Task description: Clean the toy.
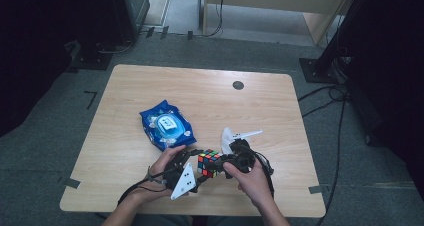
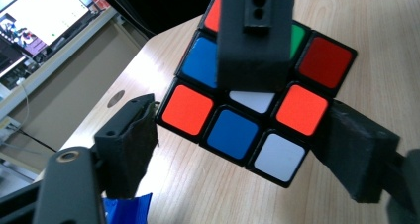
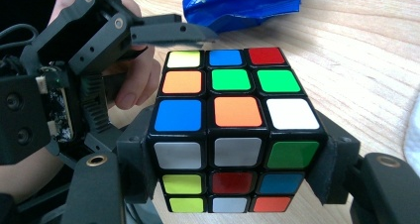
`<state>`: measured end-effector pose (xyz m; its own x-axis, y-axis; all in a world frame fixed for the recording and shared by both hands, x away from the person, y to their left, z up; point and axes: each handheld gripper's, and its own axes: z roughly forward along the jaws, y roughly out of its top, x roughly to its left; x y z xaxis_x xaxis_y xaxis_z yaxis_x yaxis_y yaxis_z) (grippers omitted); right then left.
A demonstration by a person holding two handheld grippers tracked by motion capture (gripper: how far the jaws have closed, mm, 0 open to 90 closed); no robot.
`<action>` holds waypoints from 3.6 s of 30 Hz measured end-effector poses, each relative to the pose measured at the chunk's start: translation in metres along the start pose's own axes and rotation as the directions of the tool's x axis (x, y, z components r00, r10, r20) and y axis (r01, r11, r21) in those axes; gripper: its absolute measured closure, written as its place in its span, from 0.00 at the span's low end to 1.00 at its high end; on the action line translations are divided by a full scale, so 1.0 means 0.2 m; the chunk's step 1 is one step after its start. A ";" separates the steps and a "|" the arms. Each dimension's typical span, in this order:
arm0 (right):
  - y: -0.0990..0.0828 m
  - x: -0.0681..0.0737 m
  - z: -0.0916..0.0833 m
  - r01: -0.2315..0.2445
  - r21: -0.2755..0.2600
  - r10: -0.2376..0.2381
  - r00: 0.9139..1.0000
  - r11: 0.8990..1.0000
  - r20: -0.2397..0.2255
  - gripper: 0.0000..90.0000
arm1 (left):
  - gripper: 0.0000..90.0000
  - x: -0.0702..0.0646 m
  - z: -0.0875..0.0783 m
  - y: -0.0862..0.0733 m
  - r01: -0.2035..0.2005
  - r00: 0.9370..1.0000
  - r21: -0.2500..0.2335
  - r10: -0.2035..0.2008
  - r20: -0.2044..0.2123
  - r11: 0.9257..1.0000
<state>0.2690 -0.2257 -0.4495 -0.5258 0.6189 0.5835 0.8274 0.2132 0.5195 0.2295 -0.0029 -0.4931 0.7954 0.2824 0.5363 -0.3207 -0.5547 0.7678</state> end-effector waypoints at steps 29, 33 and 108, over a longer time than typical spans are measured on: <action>0.01 -0.01 -0.01 0.017 -0.038 -0.018 0.999 0.999 -0.045 0.37 | 0.38 0.00 -0.01 0.02 0.039 0.999 0.005 -0.039 0.022 0.999; 0.01 0.00 -0.01 0.058 -0.081 -0.062 0.997 0.995 -0.040 0.35 | 0.38 0.02 -0.02 0.02 0.080 0.996 0.002 -0.080 0.026 0.997; -0.11 0.14 -0.08 0.364 -0.511 -0.287 0.931 0.779 0.225 0.98 | 0.38 0.18 -0.12 -0.02 0.516 0.856 -0.094 -0.510 0.083 0.851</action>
<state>0.2339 -0.2255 -0.4348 -0.6825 0.6855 0.2536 0.3527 0.0049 0.9357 0.2473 0.0288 -0.4678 0.8874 0.4594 0.0382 0.0893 -0.2526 0.9635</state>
